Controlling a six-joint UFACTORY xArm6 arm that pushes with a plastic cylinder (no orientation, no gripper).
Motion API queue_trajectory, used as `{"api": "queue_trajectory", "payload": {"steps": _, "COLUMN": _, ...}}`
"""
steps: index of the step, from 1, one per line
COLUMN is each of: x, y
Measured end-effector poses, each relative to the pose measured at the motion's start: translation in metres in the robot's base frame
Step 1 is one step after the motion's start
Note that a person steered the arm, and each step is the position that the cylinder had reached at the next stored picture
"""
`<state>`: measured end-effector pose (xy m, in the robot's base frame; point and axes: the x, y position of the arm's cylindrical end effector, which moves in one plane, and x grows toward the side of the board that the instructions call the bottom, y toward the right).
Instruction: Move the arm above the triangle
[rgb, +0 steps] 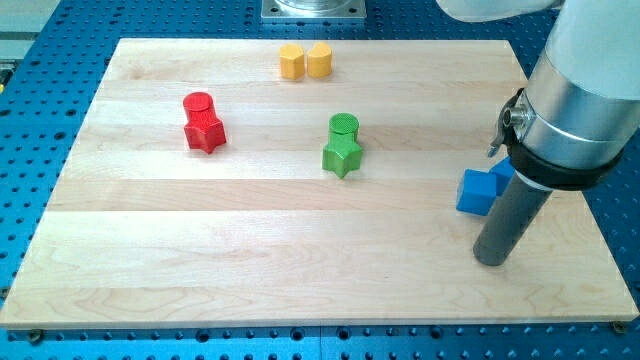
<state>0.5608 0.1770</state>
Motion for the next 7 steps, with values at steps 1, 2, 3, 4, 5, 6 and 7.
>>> {"api": "queue_trajectory", "payload": {"steps": 1, "x": -0.002, "y": 0.0}}
{"api": "queue_trajectory", "payload": {"steps": 2, "x": -0.004, "y": 0.0}}
{"api": "queue_trajectory", "payload": {"steps": 3, "x": -0.019, "y": 0.0}}
{"api": "queue_trajectory", "payload": {"steps": 4, "x": -0.016, "y": -0.004}}
{"api": "queue_trajectory", "payload": {"steps": 5, "x": 0.012, "y": 0.016}}
{"api": "queue_trajectory", "payload": {"steps": 6, "x": -0.045, "y": 0.096}}
{"api": "queue_trajectory", "payload": {"steps": 7, "x": -0.07, "y": 0.129}}
